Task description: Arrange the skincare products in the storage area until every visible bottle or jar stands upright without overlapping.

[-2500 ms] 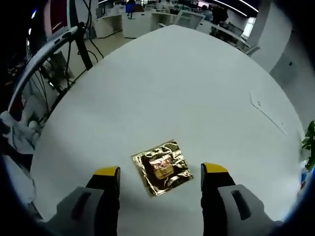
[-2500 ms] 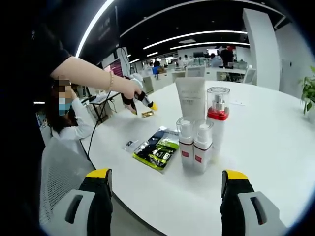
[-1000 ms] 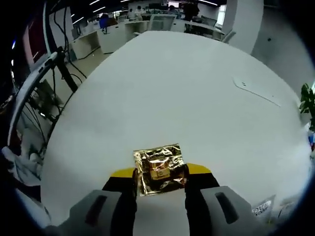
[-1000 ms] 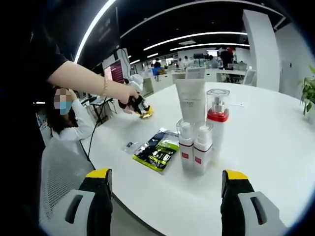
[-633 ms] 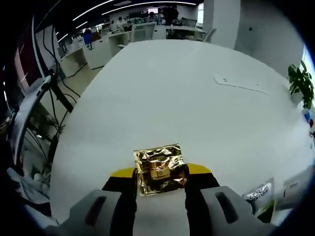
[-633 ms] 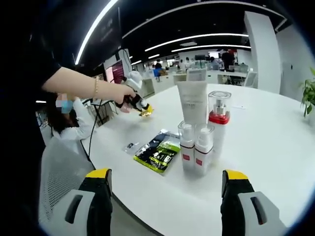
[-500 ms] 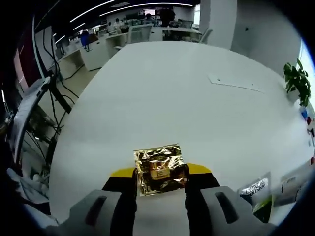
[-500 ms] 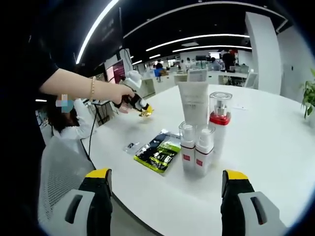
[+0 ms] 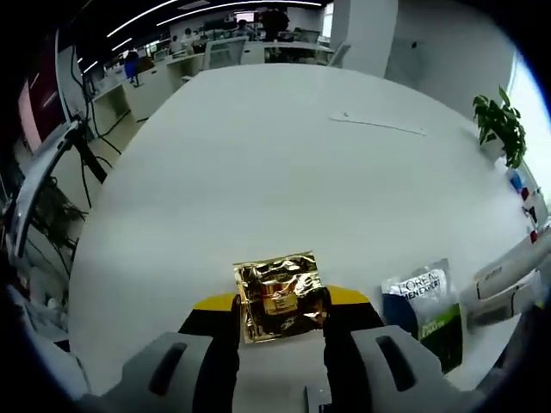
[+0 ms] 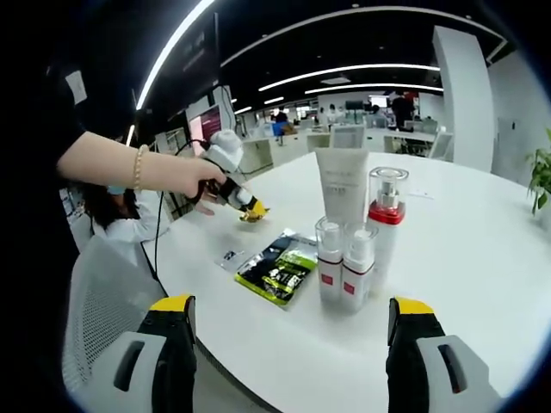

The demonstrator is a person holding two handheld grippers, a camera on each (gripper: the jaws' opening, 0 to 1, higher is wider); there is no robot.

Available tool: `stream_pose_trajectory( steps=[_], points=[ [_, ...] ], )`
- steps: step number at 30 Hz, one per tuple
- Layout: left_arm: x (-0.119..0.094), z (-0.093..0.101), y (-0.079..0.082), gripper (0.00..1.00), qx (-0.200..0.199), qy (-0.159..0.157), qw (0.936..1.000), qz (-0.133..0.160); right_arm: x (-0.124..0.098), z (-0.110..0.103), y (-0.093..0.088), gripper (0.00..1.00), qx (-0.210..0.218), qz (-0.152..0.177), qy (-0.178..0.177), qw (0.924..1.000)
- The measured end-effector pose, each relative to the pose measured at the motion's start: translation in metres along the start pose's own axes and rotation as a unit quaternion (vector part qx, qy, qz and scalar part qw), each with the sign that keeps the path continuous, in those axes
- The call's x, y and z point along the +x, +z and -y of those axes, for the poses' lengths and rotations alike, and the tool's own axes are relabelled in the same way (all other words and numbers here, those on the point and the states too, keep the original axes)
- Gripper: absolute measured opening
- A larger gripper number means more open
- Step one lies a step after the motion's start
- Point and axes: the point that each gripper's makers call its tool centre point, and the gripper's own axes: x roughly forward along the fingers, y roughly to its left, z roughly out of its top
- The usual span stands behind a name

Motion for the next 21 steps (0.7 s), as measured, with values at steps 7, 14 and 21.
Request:
stream_pose_trajectory(
  steps=[7,14,21],
  points=[
    [0.001,0.007,-0.01,0.33,-0.009,-0.011,0.9999,-0.003,0.0,0.0,0.001,0.97,-0.004,0.003,0.0,1.0],
    [0.002,0.02,-0.02,0.33,-0.007,-0.019,0.9998,-0.009,0.0,0.0,0.002,0.97,-0.006,0.005,0.001,1.0],
    [0.005,0.031,-0.025,0.33,-0.005,-0.024,0.9996,-0.012,0.0,-0.001,0.002,0.97,-0.006,0.006,0.001,1.0]
  ],
)
